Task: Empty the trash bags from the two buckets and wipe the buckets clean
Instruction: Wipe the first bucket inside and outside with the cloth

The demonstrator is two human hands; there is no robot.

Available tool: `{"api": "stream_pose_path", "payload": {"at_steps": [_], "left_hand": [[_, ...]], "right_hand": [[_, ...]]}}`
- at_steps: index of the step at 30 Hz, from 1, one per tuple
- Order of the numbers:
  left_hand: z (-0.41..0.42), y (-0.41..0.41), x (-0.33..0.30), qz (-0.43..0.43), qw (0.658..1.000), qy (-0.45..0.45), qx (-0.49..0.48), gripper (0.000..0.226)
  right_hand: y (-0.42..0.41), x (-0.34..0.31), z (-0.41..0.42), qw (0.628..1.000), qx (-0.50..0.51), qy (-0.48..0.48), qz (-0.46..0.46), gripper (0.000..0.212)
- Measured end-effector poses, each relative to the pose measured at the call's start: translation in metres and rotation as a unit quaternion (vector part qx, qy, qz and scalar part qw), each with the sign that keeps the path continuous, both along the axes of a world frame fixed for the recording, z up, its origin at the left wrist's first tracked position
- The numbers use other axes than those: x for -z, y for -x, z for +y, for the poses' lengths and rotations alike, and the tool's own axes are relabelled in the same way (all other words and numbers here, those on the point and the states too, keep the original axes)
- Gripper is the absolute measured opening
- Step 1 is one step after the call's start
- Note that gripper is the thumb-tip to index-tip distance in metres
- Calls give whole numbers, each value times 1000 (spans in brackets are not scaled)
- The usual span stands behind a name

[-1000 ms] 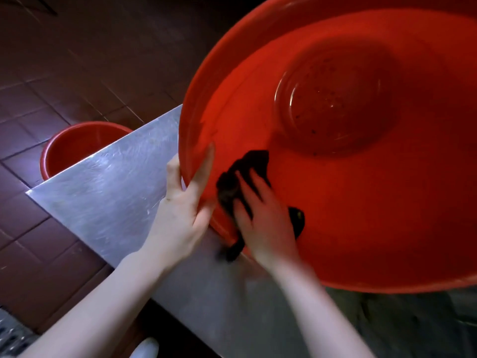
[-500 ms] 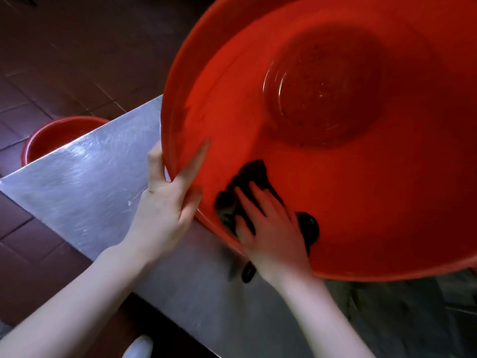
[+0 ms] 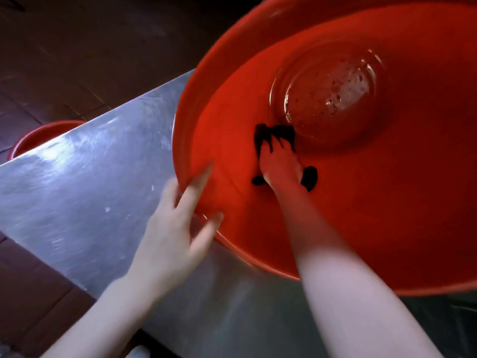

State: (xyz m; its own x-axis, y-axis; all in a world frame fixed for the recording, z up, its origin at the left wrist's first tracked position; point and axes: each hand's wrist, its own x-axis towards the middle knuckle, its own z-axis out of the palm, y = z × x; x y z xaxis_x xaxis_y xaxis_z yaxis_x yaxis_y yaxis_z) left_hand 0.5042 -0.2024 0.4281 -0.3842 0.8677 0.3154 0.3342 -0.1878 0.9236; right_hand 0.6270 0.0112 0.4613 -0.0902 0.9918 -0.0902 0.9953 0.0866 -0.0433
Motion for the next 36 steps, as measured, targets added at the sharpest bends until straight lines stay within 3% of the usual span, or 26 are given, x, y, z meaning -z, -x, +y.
{"api": "stream_pose_path", "payload": {"at_steps": [4, 6, 9, 11, 14, 16, 18, 20, 22, 25, 27, 30, 33, 36], "left_hand": [[9, 0, 6, 9, 1000, 13, 16, 78], [10, 5, 8, 11, 1000, 18, 13, 81], [9, 6, 9, 13, 1000, 24, 16, 94], [8, 4, 7, 3, 1000, 11, 24, 94], [9, 2, 7, -9, 1000, 19, 12, 89], [10, 2, 7, -7, 1000, 24, 12, 88], [10, 2, 6, 4, 1000, 15, 25, 90], [12, 5, 8, 5, 999, 17, 28, 94], [13, 7, 10, 8, 999, 19, 26, 93], [12, 6, 8, 17, 1000, 12, 21, 91], [11, 5, 9, 9, 1000, 14, 25, 94], [11, 6, 10, -1, 1000, 17, 16, 90], [13, 5, 9, 11, 1000, 14, 20, 87], [12, 7, 9, 2, 999, 17, 28, 90]], "right_hand": [[23, -2, -18, 989, -31, 2, 142, 49], [16, 1, -67, 978, -127, -36, 164, 50], [-22, -2, -144, 961, -257, -33, 92, 55], [-45, -4, -128, 975, -220, -33, 21, 58], [-41, -12, -49, 994, -62, -18, -85, 52], [-16, -16, -6, 998, 26, 12, -58, 47], [13, -9, 6, 999, 51, 11, -5, 47], [30, 6, -16, 996, -20, -18, 85, 49], [26, 7, -71, 972, -156, -60, 163, 52], [-12, 2, -138, 940, -295, -53, 164, 52], [-30, 0, -119, 958, -266, -45, 95, 57], [-23, 1, -33, 990, -141, -25, -9, 56], [10, -1, 23, 997, -34, 7, 70, 50], [28, 10, -8, 982, -81, -24, 167, 50]]}}
